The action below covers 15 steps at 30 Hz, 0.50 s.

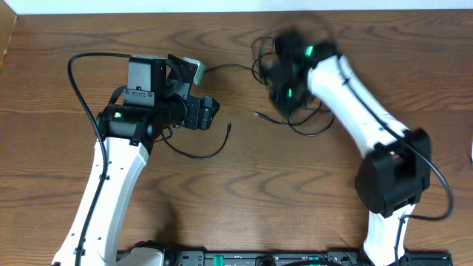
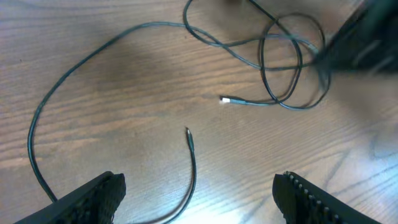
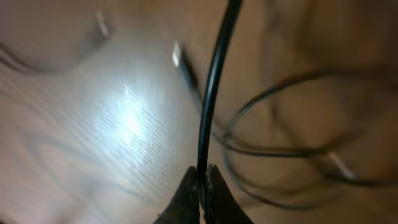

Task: Untangle cables

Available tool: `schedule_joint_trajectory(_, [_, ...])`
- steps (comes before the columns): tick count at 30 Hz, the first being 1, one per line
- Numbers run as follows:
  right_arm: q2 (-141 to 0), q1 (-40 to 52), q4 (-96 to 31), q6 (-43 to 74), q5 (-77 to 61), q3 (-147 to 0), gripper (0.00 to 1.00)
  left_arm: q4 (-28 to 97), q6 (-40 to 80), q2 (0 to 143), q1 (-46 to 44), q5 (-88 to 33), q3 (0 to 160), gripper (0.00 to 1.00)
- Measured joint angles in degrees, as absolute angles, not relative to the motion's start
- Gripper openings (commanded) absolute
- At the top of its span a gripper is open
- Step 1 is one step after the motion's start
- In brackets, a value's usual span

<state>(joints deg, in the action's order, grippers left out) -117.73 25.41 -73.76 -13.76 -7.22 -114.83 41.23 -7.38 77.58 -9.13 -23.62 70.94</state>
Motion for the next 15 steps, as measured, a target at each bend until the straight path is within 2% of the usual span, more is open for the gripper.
schedule_joint_trajectory(7, [-116.7, 25.2, -78.3, -10.4, -4.2, -153.9, 0.01, 41.4, -7.4, 77.6, -9.1, -23.6, 70.9, 0.81])
schedule_joint_trajectory(12, [-114.5, 24.7, -78.7, -7.9, 0.1, -171.0, 0.01, 41.3, -7.4, 77.6, -9.1, -23.6, 70.9, 0.81])
schedule_joint_trajectory(15, [-112.7, 23.9, -80.0, -7.0, 2.1, -176.1, 0.01, 41.3, -7.4, 77.6, -9.1, -23.6, 70.9, 0.81])
